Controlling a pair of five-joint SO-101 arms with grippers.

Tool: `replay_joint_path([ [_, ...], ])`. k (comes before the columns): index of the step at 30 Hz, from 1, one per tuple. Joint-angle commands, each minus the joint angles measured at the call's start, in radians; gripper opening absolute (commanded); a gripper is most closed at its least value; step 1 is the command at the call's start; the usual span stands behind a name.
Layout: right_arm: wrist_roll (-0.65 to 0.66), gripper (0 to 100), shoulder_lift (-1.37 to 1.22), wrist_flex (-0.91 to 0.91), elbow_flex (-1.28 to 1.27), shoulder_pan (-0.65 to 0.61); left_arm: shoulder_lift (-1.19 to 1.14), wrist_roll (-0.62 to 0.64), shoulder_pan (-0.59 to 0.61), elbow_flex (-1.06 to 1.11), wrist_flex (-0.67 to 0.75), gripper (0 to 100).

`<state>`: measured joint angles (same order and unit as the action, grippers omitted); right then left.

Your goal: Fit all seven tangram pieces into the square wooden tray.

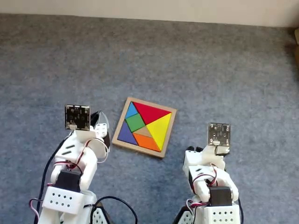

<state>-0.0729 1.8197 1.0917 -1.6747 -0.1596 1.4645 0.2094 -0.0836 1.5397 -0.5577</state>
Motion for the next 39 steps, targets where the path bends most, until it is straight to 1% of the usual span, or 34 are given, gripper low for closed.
replay_joint_path([
  [1, 0.009, 7.4, 0.018, -0.007, -0.139, 0.015, 0.065, -0.029, 0.010, 0.028, 0.015, 1],
  [4, 0.009, 7.4, 0.018, -0.007, -0.139, 0.015, 0.105, -0.060, 0.010, 0.068, 0.015, 1],
  [12, 0.009, 7.4, 0.018, -0.007, -0.139, 0.015, 0.208, -0.060, 0.010, 0.165, 0.014, 1],
  [21, 0.009, 7.4, 0.018, -0.007, -0.139, 0.015, 0.321, -0.061, 0.013, 0.159, -0.157, 1],
  [23, 0.009, 7.4, 0.018, -0.007, -0.139, 0.015, 0.335, -0.094, 0.025, 0.157, -0.203, 1],
  [27, 0.009, 7.4, 0.018, -0.007, -0.139, 0.015, 0.338, -0.229, 0.036, 0.157, -0.308, 1],
  [30, 0.009, 7.4, 0.018, -0.007, -0.139, 0.015, 0.338, -0.285, 0.036, 0.157, -0.384, 1],
  [32, 0.009, 7.4, 0.018, -0.007, -0.139, 0.015, 0.338, -0.302, 0.036, 0.157, -0.419, 1],
  [37, 0.009, 7.4, 0.018, -0.007, -0.139, 0.015, 0.338, -0.299, 0.036, 0.157, -0.494, 1],
  [39, 0.009, 7.4, 0.018, -0.007, -0.139, 0.015, 0.338, -0.299, 0.030, 0.157, -0.557, 1],
])
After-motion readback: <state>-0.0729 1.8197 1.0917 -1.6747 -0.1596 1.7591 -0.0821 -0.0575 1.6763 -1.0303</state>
